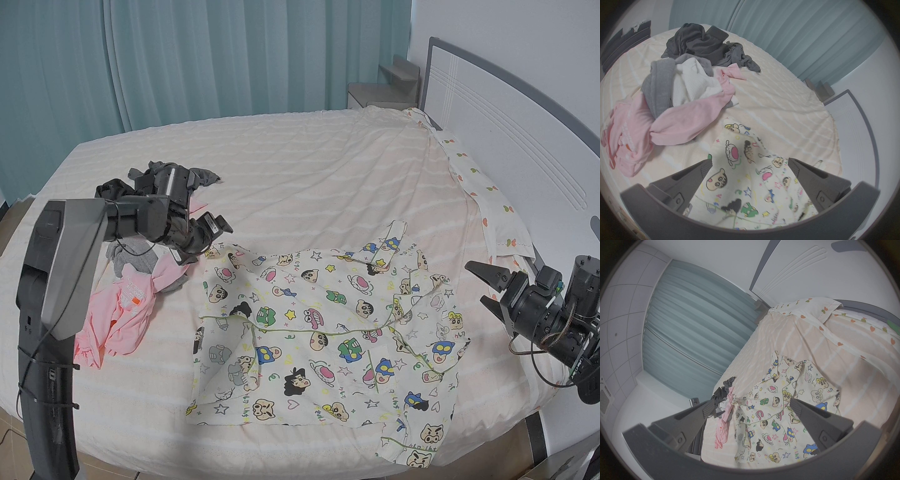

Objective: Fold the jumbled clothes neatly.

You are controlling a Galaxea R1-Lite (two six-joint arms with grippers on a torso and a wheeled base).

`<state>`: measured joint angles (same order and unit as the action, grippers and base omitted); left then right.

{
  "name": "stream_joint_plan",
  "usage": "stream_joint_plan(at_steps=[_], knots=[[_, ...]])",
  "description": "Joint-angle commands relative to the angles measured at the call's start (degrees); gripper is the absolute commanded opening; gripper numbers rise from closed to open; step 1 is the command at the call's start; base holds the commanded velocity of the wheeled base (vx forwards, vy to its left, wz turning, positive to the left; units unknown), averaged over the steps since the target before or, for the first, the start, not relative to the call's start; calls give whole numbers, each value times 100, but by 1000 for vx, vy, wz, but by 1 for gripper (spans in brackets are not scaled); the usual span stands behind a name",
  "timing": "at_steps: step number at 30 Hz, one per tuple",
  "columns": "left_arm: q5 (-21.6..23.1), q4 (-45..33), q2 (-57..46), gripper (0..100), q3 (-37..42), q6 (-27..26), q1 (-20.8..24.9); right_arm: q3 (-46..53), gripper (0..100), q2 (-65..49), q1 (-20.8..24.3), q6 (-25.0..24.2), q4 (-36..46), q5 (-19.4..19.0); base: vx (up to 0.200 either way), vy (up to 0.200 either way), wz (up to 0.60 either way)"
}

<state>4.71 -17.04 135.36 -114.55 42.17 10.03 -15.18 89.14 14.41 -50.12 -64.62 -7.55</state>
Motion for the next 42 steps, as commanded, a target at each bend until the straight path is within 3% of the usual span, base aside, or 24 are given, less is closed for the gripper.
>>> stream_joint_plan(at_steps=[1,4,9,13,16,22,26,30,33,42], knots=[[1252,43,-1961,100,1049,-622,25,612,100,-450,44,28,-24,-36,0,0,0],[1278,817,-2480,100,2684,-1211,262,727,100,-459,36,-16,-42,-45,0,0,0],[795,2328,-2831,100,4934,-1325,974,850,100,-441,44,-7,-42,-151,0,0,0],[153,2979,-2796,100,5962,-1343,1405,1096,100,-459,53,28,-209,-309,0,0,0],[39,3093,-2796,100,6428,-1351,1651,1201,100,-406,62,28,-420,-520,0,0,0],[-66,3102,-2805,100,6868,-1351,2187,1201,100,-459,317,81,-481,-722,0,0,0],[-629,3110,-2445,100,7026,-1290,2547,1474,100,-652,414,529,-481,-704,0,0,0],[-1015,3207,-2163,100,7070,-1211,2627,1509,100,-670,466,863,-481,-678,0,0,0],[-1077,3418,-2032,100,7052,-1079,2618,1509,100,-758,466,863,-481,-687,0,0,0],[-1938,3902,-1144,100,6727,-1061,2627,1509,100,-740,607,872,-437,-678,0,0,0]])
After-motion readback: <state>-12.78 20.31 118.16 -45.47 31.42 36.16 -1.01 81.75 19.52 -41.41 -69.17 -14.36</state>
